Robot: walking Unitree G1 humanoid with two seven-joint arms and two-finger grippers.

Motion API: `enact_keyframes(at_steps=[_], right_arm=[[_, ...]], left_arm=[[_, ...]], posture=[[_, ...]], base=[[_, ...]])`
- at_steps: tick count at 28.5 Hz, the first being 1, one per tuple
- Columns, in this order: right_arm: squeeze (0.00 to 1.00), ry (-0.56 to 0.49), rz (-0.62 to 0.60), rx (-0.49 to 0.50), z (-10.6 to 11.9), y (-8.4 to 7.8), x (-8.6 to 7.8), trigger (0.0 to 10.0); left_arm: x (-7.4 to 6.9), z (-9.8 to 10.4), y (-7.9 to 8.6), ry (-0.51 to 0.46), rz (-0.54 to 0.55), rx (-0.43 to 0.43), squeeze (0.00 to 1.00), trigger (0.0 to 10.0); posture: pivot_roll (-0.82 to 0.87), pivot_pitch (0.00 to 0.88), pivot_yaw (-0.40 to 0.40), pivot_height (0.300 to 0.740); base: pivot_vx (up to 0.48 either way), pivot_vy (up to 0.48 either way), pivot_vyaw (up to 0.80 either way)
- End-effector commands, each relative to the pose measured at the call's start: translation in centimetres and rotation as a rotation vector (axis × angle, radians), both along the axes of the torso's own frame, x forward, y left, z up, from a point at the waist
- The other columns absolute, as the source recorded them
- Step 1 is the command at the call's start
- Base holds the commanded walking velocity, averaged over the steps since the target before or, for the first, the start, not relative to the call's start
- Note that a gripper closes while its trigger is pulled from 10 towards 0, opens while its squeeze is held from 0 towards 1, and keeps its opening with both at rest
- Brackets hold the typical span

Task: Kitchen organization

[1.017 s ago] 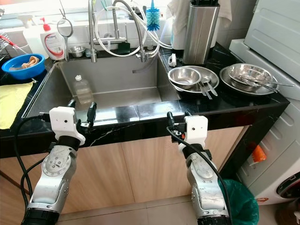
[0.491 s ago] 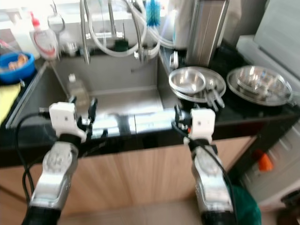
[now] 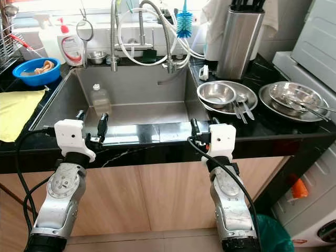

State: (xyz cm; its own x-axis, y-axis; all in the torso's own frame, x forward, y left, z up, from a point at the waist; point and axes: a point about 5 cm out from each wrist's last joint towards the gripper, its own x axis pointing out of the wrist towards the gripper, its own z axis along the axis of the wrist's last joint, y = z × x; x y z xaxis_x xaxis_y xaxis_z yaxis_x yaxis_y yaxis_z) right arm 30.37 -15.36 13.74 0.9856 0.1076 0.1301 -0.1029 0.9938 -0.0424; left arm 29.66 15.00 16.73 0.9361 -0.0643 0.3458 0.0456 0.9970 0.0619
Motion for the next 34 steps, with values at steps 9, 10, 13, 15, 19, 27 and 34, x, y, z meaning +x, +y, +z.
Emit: enact_keyframes(at_steps=[9,10,13,15,19,27,34], right_arm=[[0.0,-0.14,0.031,-0.058,3.1,0.4,-0.1,10.0],[0.0,-0.176,0.036,-0.07,3.9,0.6,-0.1,10.0],[0.0,-0.216,0.036,-0.076,5.0,0.9,0.0,10.0],[0.0,-0.224,0.039,-0.075,5.3,1.0,0.1,10.0],[0.0,-0.222,0.041,-0.075,5.3,1.2,0.1,10.0],[0.0,-0.219,0.054,-0.072,5.4,1.6,-0.1,10.0],[0.0,-0.222,0.065,-0.074,5.6,1.9,-0.2,10.0]], left_arm=[[-0.1,0.9,0.3,-0.044,0.004,0.001,0.0,10.0],[-0.1,1.2,0.3,-0.056,0.005,-0.006,0.0,10.0],[-0.1,1.6,0.4,-0.072,0.008,-0.011,0.0,10.0],[-0.1,1.7,0.3,-0.075,0.009,-0.01,0.0,10.0],[0.0,1.9,0.3,-0.084,0.013,-0.011,0.0,10.0],[-0.2,1.7,0.7,-0.085,0.031,-0.011,0.0,10.0],[-0.2,1.3,0.7,-0.067,0.033,-0.025,0.0,10.0]], posture=[[-0.13,0.0,0.033,0.74],[-0.13,0.0,0.034,0.74],[-0.13,0.0,0.035,0.74],[-0.13,0.0,0.034,0.74],[-0.12,0.0,0.027,0.74],[-0.12,0.0,0.026,0.74],[-0.13,0.0,0.026,0.74]], base=[[0.338,0.0,0.0],[0.341,0.0,0.0],[0.339,0.0,0.0],[0.339,0.0,0.0],[0.34,0.0,0.0],[0.039,0.0,0.0],[0.0,0.0,0.0]])
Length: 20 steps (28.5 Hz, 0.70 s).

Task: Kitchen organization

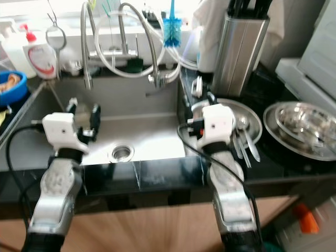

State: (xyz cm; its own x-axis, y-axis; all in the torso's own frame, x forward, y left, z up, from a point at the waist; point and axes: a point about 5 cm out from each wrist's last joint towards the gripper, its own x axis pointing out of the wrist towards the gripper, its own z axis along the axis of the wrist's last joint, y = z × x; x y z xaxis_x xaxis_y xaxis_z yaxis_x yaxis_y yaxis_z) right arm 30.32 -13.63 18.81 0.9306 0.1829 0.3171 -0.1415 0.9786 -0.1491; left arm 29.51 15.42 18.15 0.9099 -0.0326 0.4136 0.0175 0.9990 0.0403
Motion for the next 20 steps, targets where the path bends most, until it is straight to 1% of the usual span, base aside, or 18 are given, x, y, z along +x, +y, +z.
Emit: enact_keyframes(at_steps=[1,4,7,9,14,15,20], right_arm=[[0.0,-0.012,0.007,0.008,0.45,0.14,-0.09,10.0],[0.0,-0.005,0.003,0.015,0.34,0.05,-0.1,10.0],[0.0,0.011,-0.001,0.013,0.18,0.0,-0.08,10.0],[0.0,0.031,-0.003,0.01,-0.14,-0.05,-0.05,10.0],[0.0,0.035,0.002,0.018,-0.19,0.01,-0.09,10.0],[0.0,0.037,0.002,0.018,-0.23,0.04,-0.09,10.0],[0.0,0.04,0.003,0.018,-0.19,0.14,0.04,10.0]], left_arm=[[-0.04,-0.11,0.23,0.006,0.007,-0.007,0.0,10.0],[0.11,-0.08,0.32,0.01,0.008,-0.021,0.0,10.0],[0.12,-0.12,0.33,0.014,0.008,-0.031,0.0,10.0],[0.13,-0.13,0.26,0.014,0.007,-0.027,0.0,10.0],[0.12,-0.06,0.17,0.009,0.003,-0.021,0.0,10.0],[0.11,-0.03,0.13,0.004,0.003,-0.005,0.0,10.0],[0.27,0.23,0.1,0.001,0.001,-0.009,0.0,10.0]], posture=[[-0.13,0.0,0.026,0.74],[-0.13,0.0,0.027,0.74],[-0.13,0.0,0.027,0.74],[-0.13,0.0,0.027,0.74],[-0.12,0.0,0.03,0.74],[-0.12,0.0,0.03,0.74],[-0.12,0.0,0.031,0.74]], base=[[0.0,0.0,0.0],[0.0,0.0,0.0],[0.0,0.442,0.0],[0.0,0.48,-0.63],[0.0,0.42,-0.62],[0.0,0.0,-0.62],[0.0,0.0,-0.62]])
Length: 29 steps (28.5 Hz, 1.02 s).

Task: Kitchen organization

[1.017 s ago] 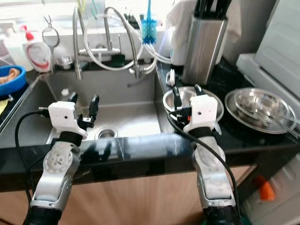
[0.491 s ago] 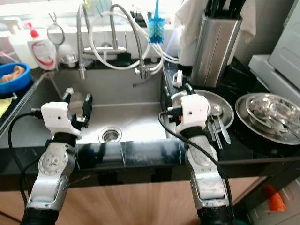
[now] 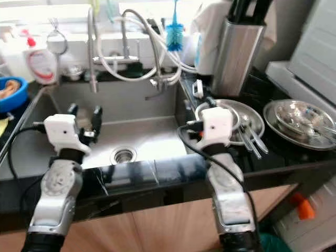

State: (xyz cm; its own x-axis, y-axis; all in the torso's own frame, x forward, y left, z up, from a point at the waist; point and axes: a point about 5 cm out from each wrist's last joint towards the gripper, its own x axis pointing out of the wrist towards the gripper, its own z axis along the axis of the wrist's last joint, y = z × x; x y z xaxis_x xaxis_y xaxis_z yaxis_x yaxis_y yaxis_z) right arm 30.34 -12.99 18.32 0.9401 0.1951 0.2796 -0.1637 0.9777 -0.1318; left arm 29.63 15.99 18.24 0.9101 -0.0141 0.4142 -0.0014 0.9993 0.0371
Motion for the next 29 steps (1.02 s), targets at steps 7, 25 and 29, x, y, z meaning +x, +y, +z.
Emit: enact_keyframes(at_steps=[7,25,29], right_arm=[[0.0,-0.006,-0.008,0.005,0.4,-0.3,0.0,10.0],[0.0,-0.034,-0.194,-0.011,0.8,-3.3,-2.1,10.0],[0.0,0.007,-0.356,0.091,0.4,-6.1,-2.8,10.0]], left_arm=[[0.2,0.4,-0.4,-0.011,-0.017,0.01,0.0,10.0],[0.5,-0.2,-1.3,0.015,-0.053,0.023,0.0,10.0],[0.4,-0.3,-1.4,0.018,-0.058,0.021,0.0,10.0]], posture=[[-0.12,0.0,0.031,0.74],[-0.14,0.0,0.04,0.74],[-0.15,0.0,0.04,0.74]], base=[[0.0,0.122,-0.62],[0.0,0.0,0.0],[0.0,0.0,0.0]])
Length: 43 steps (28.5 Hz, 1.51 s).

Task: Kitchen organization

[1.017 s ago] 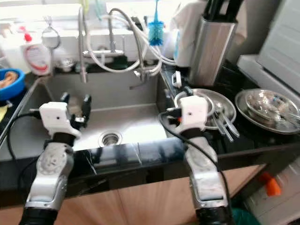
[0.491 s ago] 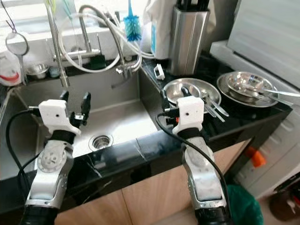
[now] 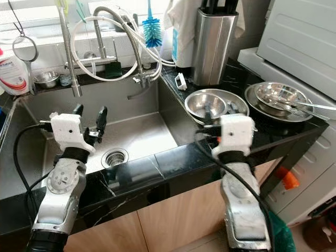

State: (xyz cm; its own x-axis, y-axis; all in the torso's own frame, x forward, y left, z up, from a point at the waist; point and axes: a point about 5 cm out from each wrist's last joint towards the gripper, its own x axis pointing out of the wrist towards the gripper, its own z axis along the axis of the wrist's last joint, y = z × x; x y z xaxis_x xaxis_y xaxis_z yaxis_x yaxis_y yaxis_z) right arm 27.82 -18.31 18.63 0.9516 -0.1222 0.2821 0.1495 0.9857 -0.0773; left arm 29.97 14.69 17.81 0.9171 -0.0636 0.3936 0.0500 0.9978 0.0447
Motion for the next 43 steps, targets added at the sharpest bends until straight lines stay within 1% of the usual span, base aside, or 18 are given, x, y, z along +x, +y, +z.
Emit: enact_keyframes(at_steps=[1,2,6,7,8,9,15,18,20,21,22,24,28,37,41,42,43], right_arm=[[0.0,0.019,-0.06,0.074,-0.3,-1.4,-0.4,10.0],[0.0,0.031,-0.056,0.095,-0.6,-1.7,-0.5,10.0],[0.0,0.035,-0.029,0.123,-0.6,-1.6,-0.4,10.0],[0.13,0.036,-0.022,0.134,-0.6,-1.5,-0.4,10.0],[1.0,0.034,-0.014,0.141,-0.6,-1.4,-0.4,10.0],[1.0,0.041,0.008,0.143,-0.7,-1.2,-0.4,10.0],[1.0,0.05,0.041,0.172,-1.2,-0.7,-0.8,10.0],[1.0,0.057,0.043,0.174,-1.5,-0.5,-1.1,10.0],[1.0,0.072,0.019,0.17,-1.9,-0.8,-1.5,10.0],[0.55,0.076,0.003,0.167,-2.0,-1.0,-1.5,10.0],[0.0,0.079,-0.023,0.164,-2.2,-1.3,-1.6,10.0],[0.0,0.078,-0.036,0.173,-2.3,-1.5,-1.8,10.0],[0.0,0.057,-0.022,0.217,-2.2,-1.5,-2.1,10.0],[0.0,0.063,-0.034,0.225,-2.4,-1.4,-2.2,10.0],[0.0,0.087,-0.046,0.237,-2.9,-1.6,-2.2,10.0],[0.0,0.127,-0.051,0.237,-3.6,-1.7,-2.1,10.0],[0.0,0.136,-0.047,0.246,-3.8,-1.6,-2.1,10.0]], left_arm=[[0.0,0.0,-0.1,-0.003,-0.008,0.012,0.0,10.0],[0.0,0.0,-0.1,-0.003,-0.008,0.012,0.0,10.0],[0.1,0.0,-0.1,-0.005,-0.007,0.015,0.0,10.0],[0.2,0.0,0.0,-0.005,-0.005,0.016,0.0,10.0],[0.2,0.0,0.0,-0.005,-0.003,0.015,0.0,10.0],[0.2,0.0,0.1,-0.004,-0.001,0.015,0.0,10.0],[0.0,-0.2,0.2,0.003,0.003,0.017,0.0,10.0],[0.0,-0.5,0.3,0.008,0.003,0.017,0.0,10.0],[-0.1,-0.5,0.2,0.008,0.001,0.017,0.0,10.0],[0.0,-0.5,0.1,0.008,0.0,0.017,0.0,10.0],[0.1,-0.5,0.1,0.009,-0.001,0.017,0.0,10.0],[0.1,-0.5,0.2,0.008,0.0,0.018,0.0,10.0],[0.1,-0.5,0.2,0.008,0.003,0.016,0.0,10.0],[0.0,-0.8,0.4,0.014,0.01,0.014,0.0,10.0],[0.0,-0.8,0.3,0.015,0.008,0.017,0.0,10.0],[0.0,-0.8,0.3,0.015,0.007,0.023,0.0,10.0],[0.0,-0.9,0.3,0.016,0.007,0.025,0.0,10.0]], posture=[[-0.15,0.0,0.04,0.74],[-0.15,0.0,0.04,0.74],[-0.14,0.0,0.038,0.74],[-0.14,0.0,0.038,0.74],[-0.14,0.0,0.038,0.74],[-0.14,0.0,0.038,0.74],[-0.14,0.0,0.041,0.74],[-0.14,0.0,0.041,0.74],[-0.14,0.0,0.042,0.74],[-0.14,0.0,0.042,0.74],[-0.14,0.0,0.042,0.74],[-0.14,0.0,0.044,0.74],[-0.14,0.0,0.042,0.74],[-0.14,0.0,0.039,0.74],[-0.14,0.0,0.039,0.74],[-0.14,0.0,0.039,0.74],[-0.14,0.0,0.04,0.74]], base=[[0.0,0.0,0.0],[0.0,0.0,0.0],[0.0,0.0,0.0],[0.0,0.0,0.0],[0.0,0.0,0.0],[0.0,0.0,0.0],[0.0,0.0,0.0],[0.0,0.0,0.0],[0.0,0.0,0.0],[0.0,0.0,0.0],[0.0,0.0,0.0],[0.0,0.0,0.0],[0.0,0.0,0.0],[0.0,0.0,0.0],[0.0,0.0,0.0],[0.0,0.0,0.0],[0.0,0.0,0.0]])
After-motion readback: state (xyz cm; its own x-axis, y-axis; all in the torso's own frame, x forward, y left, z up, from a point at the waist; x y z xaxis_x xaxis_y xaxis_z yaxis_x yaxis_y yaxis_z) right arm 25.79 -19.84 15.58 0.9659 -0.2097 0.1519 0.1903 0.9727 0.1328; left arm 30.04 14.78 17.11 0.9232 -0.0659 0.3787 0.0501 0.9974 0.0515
